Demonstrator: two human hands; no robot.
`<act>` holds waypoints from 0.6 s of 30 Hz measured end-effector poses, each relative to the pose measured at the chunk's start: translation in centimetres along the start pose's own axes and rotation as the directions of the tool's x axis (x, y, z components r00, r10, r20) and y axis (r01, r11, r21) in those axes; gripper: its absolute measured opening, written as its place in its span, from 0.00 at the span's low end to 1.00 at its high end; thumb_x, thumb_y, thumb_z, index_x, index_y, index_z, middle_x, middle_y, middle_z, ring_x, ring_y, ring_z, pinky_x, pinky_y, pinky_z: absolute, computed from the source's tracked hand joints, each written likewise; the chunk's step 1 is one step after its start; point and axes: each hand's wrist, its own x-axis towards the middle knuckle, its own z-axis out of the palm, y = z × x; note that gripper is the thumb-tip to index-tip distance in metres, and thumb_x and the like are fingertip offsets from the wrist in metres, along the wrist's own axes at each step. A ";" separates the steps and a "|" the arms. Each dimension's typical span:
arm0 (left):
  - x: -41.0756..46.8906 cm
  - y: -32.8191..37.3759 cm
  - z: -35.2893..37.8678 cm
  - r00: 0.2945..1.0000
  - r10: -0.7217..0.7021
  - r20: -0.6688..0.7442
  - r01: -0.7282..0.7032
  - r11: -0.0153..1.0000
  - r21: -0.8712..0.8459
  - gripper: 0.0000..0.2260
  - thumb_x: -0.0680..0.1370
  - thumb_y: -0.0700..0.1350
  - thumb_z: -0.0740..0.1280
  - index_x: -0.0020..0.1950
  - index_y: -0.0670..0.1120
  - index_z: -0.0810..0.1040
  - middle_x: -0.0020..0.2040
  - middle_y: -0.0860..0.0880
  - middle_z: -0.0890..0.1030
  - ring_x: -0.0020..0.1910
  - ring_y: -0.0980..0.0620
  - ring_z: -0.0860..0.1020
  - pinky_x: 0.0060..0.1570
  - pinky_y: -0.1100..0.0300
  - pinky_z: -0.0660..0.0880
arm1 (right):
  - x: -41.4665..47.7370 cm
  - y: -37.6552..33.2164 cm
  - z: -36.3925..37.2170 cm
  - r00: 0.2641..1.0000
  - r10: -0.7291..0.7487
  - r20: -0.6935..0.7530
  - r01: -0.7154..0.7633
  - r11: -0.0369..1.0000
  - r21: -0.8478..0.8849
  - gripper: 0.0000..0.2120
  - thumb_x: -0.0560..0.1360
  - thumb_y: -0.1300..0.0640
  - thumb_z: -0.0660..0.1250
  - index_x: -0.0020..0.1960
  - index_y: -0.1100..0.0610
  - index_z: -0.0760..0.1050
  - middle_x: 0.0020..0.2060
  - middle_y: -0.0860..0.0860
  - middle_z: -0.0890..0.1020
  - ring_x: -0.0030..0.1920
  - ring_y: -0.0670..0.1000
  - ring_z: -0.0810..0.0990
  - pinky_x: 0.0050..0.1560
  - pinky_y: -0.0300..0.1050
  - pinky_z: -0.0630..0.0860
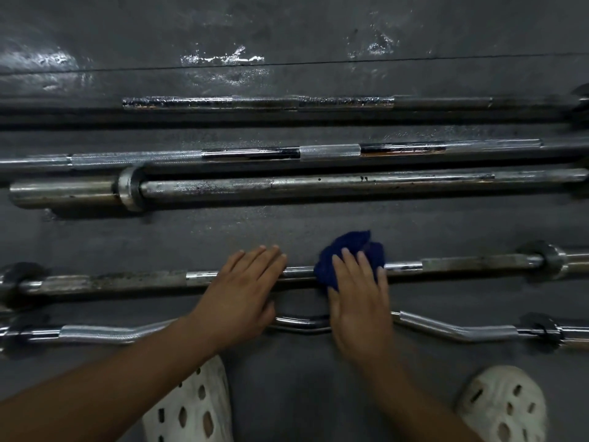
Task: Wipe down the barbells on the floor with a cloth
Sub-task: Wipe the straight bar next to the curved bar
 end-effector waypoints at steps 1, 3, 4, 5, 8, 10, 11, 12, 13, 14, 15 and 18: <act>-0.1 -0.1 -0.1 1.000 0.001 0.000 -0.001 1.000 0.002 0.33 0.69 0.54 0.60 0.74 0.45 0.69 0.73 0.45 0.71 0.71 0.45 0.70 0.70 0.46 0.67 | 0.3 1.3 -0.3 0.997 -0.077 0.018 0.077 0.997 -0.026 0.25 0.77 0.51 0.54 0.72 0.55 0.70 0.72 0.53 0.72 0.74 0.54 0.66 0.73 0.59 0.56; -0.3 -0.4 -0.2 1.000 -0.004 -0.004 0.004 1.000 0.004 0.34 0.69 0.54 0.60 0.75 0.45 0.69 0.74 0.45 0.71 0.71 0.45 0.70 0.70 0.46 0.67 | 1.0 5.1 -1.3 1.000 -0.021 -0.020 0.021 0.999 -0.034 0.24 0.77 0.52 0.53 0.70 0.57 0.71 0.69 0.55 0.75 0.72 0.54 0.69 0.71 0.60 0.61; -0.4 -0.6 -0.2 1.000 -0.010 -0.012 0.010 1.000 0.003 0.34 0.69 0.54 0.60 0.75 0.45 0.69 0.74 0.45 0.71 0.71 0.45 0.70 0.70 0.46 0.67 | 1.2 6.3 -1.8 0.993 0.108 -0.039 -0.109 0.994 -0.006 0.24 0.78 0.52 0.52 0.70 0.57 0.70 0.68 0.55 0.75 0.72 0.55 0.68 0.72 0.61 0.61; -0.4 -0.7 -0.2 1.000 -0.013 -0.019 0.013 1.000 -0.001 0.34 0.69 0.54 0.60 0.75 0.45 0.68 0.74 0.44 0.70 0.72 0.45 0.70 0.70 0.46 0.67 | 1.2 6.6 -2.0 0.972 0.227 -0.056 -0.225 0.974 0.029 0.23 0.79 0.52 0.52 0.71 0.57 0.69 0.69 0.55 0.74 0.73 0.55 0.66 0.73 0.61 0.60; -0.3 -0.4 -0.3 1.000 -0.011 -0.016 0.011 0.999 -0.030 0.34 0.69 0.54 0.60 0.74 0.45 0.69 0.74 0.44 0.70 0.71 0.44 0.70 0.69 0.46 0.67 | 0.1 3.5 -1.1 0.982 0.185 -0.048 -0.184 0.983 0.020 0.24 0.80 0.48 0.53 0.73 0.57 0.67 0.73 0.55 0.69 0.76 0.56 0.62 0.76 0.59 0.55; -0.3 -0.1 -0.4 1.000 0.003 -0.015 -0.003 0.999 -0.038 0.34 0.69 0.54 0.60 0.74 0.45 0.69 0.74 0.44 0.71 0.71 0.44 0.71 0.69 0.45 0.69 | -0.6 3.0 -0.5 1.000 0.000 0.017 0.000 1.000 -0.017 0.26 0.80 0.46 0.54 0.75 0.55 0.64 0.75 0.54 0.66 0.77 0.55 0.59 0.76 0.57 0.52; -0.3 0.0 -0.4 1.000 0.014 -0.019 -0.015 0.999 -0.039 0.34 0.69 0.54 0.60 0.74 0.44 0.69 0.73 0.44 0.71 0.71 0.44 0.71 0.68 0.45 0.69 | -0.4 3.7 -0.5 0.998 -0.044 0.041 0.045 0.998 -0.035 0.27 0.79 0.47 0.53 0.76 0.54 0.62 0.76 0.53 0.65 0.77 0.55 0.58 0.76 0.57 0.52; -0.3 0.1 -0.3 0.999 0.022 -0.027 -0.023 0.999 -0.040 0.34 0.69 0.54 0.60 0.74 0.44 0.69 0.74 0.44 0.71 0.71 0.44 0.71 0.68 0.45 0.69 | 0.1 4.5 -0.7 0.997 -0.059 0.050 0.062 0.997 -0.043 0.27 0.79 0.48 0.53 0.77 0.53 0.61 0.76 0.52 0.64 0.77 0.54 0.57 0.77 0.57 0.51; -0.3 0.1 -0.4 0.999 0.026 -0.036 -0.027 0.999 -0.037 0.34 0.69 0.54 0.60 0.74 0.44 0.69 0.74 0.44 0.70 0.71 0.44 0.70 0.69 0.45 0.69 | 0.8 5.0 -0.9 0.996 -0.059 0.059 0.062 0.997 -0.042 0.27 0.78 0.48 0.52 0.76 0.52 0.61 0.75 0.52 0.65 0.77 0.54 0.57 0.77 0.57 0.50; -0.1 0.1 -0.6 0.999 0.027 -0.043 -0.028 0.999 -0.030 0.34 0.69 0.54 0.60 0.75 0.44 0.69 0.74 0.44 0.70 0.71 0.44 0.70 0.69 0.46 0.68 | 1.7 5.2 -1.0 0.996 -0.061 0.071 0.065 0.997 -0.046 0.27 0.78 0.48 0.52 0.76 0.52 0.62 0.74 0.52 0.66 0.77 0.54 0.58 0.77 0.57 0.50; 0.0 0.0 -0.8 0.998 0.025 -0.049 -0.026 0.999 -0.025 0.34 0.69 0.54 0.60 0.75 0.44 0.69 0.75 0.43 0.69 0.72 0.44 0.69 0.70 0.46 0.67 | 2.9 5.2 -1.1 0.994 -0.076 0.081 0.081 0.995 -0.052 0.26 0.78 0.48 0.51 0.75 0.52 0.64 0.74 0.52 0.67 0.76 0.55 0.60 0.77 0.56 0.51; 0.6 -0.3 -1.4 0.998 0.013 -0.064 -0.015 1.000 -0.021 0.34 0.69 0.53 0.60 0.74 0.44 0.69 0.75 0.43 0.69 0.72 0.43 0.68 0.70 0.47 0.64 | 7.3 5.2 -1.8 0.994 -0.092 0.061 0.094 0.995 -0.030 0.23 0.78 0.49 0.52 0.71 0.51 0.69 0.72 0.51 0.69 0.75 0.55 0.63 0.76 0.55 0.53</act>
